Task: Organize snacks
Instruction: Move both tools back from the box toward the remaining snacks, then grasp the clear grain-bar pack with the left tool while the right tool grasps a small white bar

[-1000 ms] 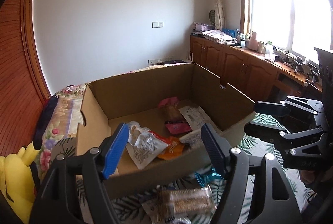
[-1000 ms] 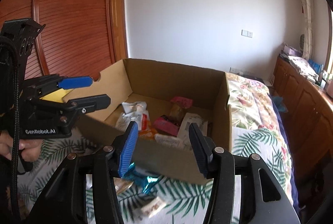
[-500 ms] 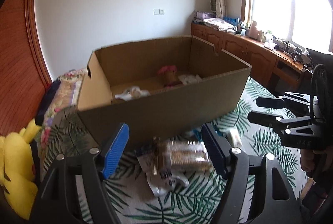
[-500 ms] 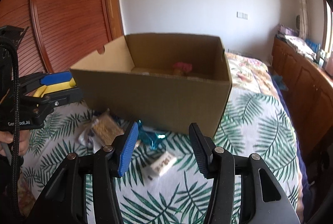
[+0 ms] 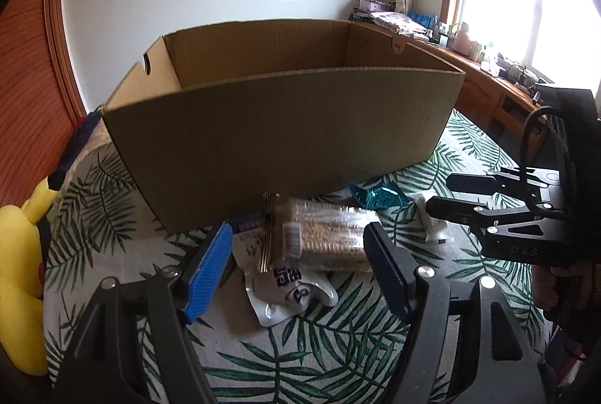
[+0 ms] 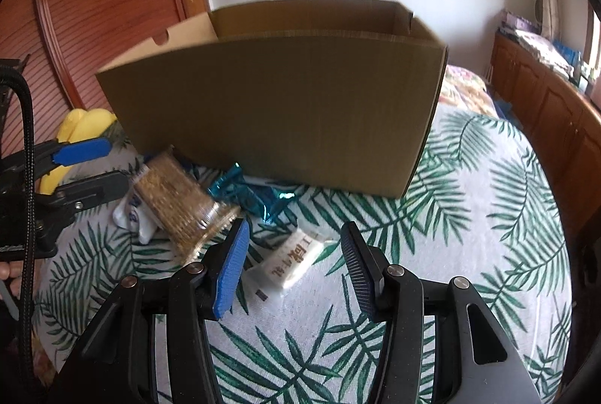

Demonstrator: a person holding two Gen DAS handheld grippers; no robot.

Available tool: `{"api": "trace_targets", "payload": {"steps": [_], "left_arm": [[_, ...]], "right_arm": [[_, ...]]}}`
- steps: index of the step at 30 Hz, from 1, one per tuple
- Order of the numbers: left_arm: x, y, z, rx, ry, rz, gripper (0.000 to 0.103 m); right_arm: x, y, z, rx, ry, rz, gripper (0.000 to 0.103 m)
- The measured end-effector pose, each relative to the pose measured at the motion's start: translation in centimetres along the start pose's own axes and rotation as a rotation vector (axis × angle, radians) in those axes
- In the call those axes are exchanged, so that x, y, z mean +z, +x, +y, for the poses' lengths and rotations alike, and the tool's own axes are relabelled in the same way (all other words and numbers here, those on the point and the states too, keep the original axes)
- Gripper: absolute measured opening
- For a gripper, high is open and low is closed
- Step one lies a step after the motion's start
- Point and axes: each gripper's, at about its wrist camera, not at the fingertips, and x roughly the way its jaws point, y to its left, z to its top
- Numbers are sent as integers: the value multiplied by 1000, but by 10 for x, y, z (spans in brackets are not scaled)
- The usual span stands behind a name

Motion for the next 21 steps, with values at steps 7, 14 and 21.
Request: {"api": "trace_targets", "payload": {"steps": [7, 14, 21], "left_arm": [[-6, 6, 0, -14, -6, 17, 73], [-4, 9, -7, -29, 5, 20, 73], [4, 18, -22, -43, 42, 36, 73]], "right_arm": [[-2, 16, 4, -16, -13, 57, 47], [-5, 21, 5, -6, -28, 83, 20], [-24, -10, -14, -7, -12, 58, 19]]}}
